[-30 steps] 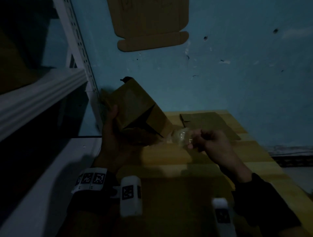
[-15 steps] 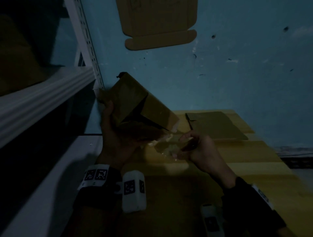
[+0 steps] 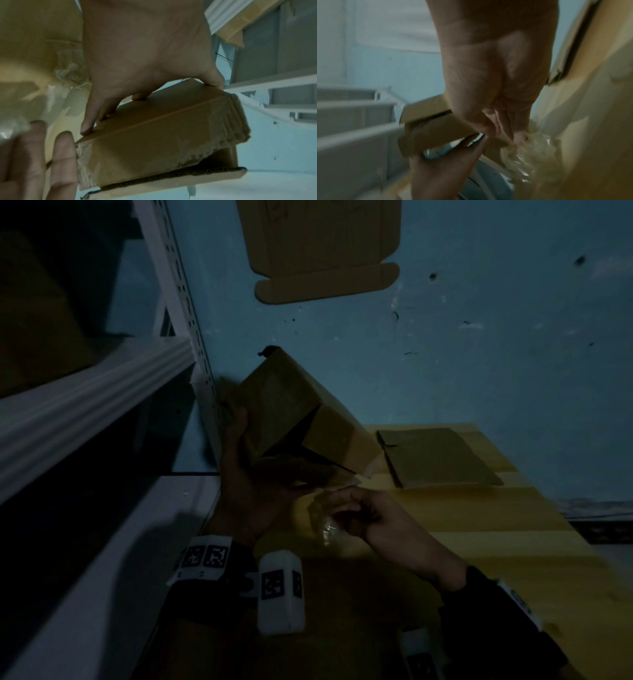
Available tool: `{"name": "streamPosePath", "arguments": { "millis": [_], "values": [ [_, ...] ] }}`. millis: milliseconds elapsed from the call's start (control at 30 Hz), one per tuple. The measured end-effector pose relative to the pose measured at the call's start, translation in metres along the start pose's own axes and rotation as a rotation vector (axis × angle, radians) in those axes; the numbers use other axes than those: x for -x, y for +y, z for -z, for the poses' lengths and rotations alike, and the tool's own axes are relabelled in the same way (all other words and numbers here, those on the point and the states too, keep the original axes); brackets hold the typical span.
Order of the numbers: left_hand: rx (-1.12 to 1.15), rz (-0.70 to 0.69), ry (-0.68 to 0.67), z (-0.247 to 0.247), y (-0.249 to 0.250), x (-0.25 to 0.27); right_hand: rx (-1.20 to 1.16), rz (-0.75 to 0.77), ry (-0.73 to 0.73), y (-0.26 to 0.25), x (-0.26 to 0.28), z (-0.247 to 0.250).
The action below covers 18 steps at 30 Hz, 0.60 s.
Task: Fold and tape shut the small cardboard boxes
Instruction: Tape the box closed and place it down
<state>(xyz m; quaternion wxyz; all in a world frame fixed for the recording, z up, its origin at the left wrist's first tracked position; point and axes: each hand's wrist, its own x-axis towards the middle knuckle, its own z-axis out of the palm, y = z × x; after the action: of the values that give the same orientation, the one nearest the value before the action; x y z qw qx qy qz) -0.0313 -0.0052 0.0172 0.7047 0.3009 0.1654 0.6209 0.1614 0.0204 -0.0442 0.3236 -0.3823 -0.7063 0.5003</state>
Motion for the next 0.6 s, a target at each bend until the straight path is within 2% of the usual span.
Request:
{"name": "streamPosePath", "arguments": {
  "millis": [100, 233, 300, 367, 433, 533, 600],
  "values": [
    [0.053, -0.012, -0.079, 0.001, 0.001, 0.0, -0.173, -0.043, 0.041, -0.004, 0.001, -0.001],
    [0.016, -0.065, -0.023, -0.001, 0.001, 0.001, -0.213, -0.077, 0.132, -0.011, 0.003, 0.01],
    [0.021, -0.066, -0.026, 0.001, 0.0, 0.0, -0.191, -0.085, 0.113, -0.013, 0.005, 0.016],
    [0.029, -0.059, -0.062, 0.001, -0.001, -0.001, -0.118, -0.052, 0.126, -0.015, 0.007, 0.02],
    [0.118, -0.029, -0.094, 0.004, -0.002, -0.003, -0.095, -0.014, 0.224, -0.017, 0.009, 0.025],
    [0.024, -0.001, 0.123, 0.013, -0.007, -0.007, -0.179, 0.06, 0.295, -0.02, 0.01, 0.028],
    [-0.031, 0.049, 0.006, 0.012, -0.01, -0.007, -0.195, 0.113, 0.319, -0.022, 0.009, 0.029]
  ]
}}
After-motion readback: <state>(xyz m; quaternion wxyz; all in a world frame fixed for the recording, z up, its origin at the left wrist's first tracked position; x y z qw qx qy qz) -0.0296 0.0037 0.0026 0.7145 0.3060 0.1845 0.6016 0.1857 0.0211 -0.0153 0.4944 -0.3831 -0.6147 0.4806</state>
